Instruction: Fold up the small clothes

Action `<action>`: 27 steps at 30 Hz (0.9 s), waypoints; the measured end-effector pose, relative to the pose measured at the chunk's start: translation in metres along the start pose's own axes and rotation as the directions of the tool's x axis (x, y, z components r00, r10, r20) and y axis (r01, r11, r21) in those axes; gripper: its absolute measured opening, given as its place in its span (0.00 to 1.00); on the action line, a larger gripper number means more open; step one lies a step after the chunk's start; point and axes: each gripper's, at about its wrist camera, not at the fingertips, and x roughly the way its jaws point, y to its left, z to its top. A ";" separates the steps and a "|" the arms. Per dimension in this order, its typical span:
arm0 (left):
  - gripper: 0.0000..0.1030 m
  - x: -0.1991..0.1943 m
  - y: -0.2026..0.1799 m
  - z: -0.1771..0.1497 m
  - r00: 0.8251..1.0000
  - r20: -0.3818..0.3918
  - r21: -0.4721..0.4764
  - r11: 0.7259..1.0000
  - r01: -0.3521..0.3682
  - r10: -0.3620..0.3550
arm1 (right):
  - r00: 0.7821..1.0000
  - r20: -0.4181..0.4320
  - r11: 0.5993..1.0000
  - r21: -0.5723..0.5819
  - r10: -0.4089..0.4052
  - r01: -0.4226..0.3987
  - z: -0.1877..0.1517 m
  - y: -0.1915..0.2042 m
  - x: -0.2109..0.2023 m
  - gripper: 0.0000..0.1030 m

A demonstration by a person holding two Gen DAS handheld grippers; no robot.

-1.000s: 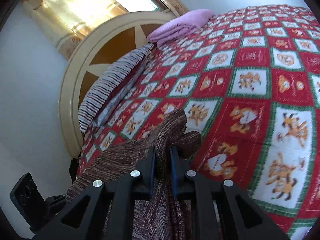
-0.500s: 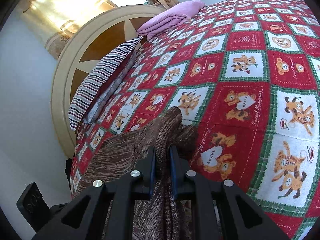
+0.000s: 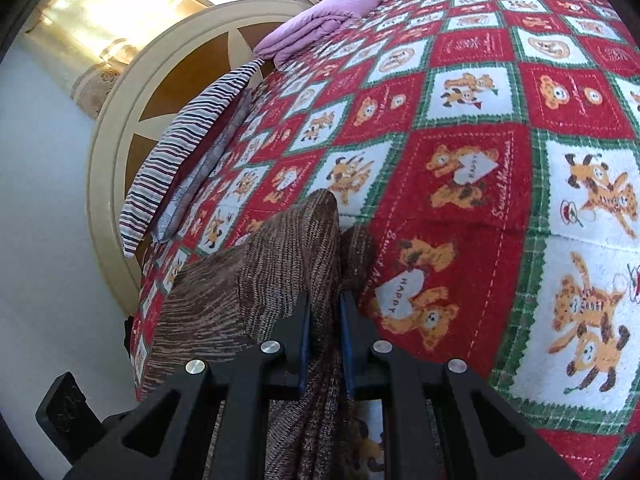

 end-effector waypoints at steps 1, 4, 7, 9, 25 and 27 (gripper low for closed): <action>0.24 0.000 0.000 0.000 1.000 0.000 0.000 1.000 -0.004 0.004 | 1.000 -0.005 1.000 0.004 0.001 -0.001 0.000 -0.002 0.001 0.13; 0.33 -0.003 -0.001 -0.001 1.000 0.003 -0.003 1.000 -0.029 0.029 | 1.000 -0.020 0.999 0.028 0.017 -0.017 -0.002 -0.007 -0.001 0.20; 0.37 -0.023 -0.002 0.004 0.997 0.048 0.015 0.998 -0.060 0.059 | 1.000 -0.020 1.000 0.021 0.007 -0.007 -0.010 -0.006 -0.019 0.53; 0.51 -0.037 -0.001 0.009 0.991 0.106 0.012 0.997 -0.078 0.077 | 1.000 0.003 1.000 0.018 0.006 -0.006 -0.021 -0.004 -0.040 0.61; 0.83 0.031 0.027 0.057 0.941 0.128 0.003 0.948 -0.318 0.315 | 0.993 -0.093 0.984 -0.166 -0.077 0.061 -0.127 0.041 -0.090 0.10; 0.84 0.029 0.015 0.054 0.930 0.129 0.037 0.935 -0.352 0.345 | 0.992 -0.074 0.979 -0.184 -0.101 0.086 -0.125 0.041 -0.104 0.10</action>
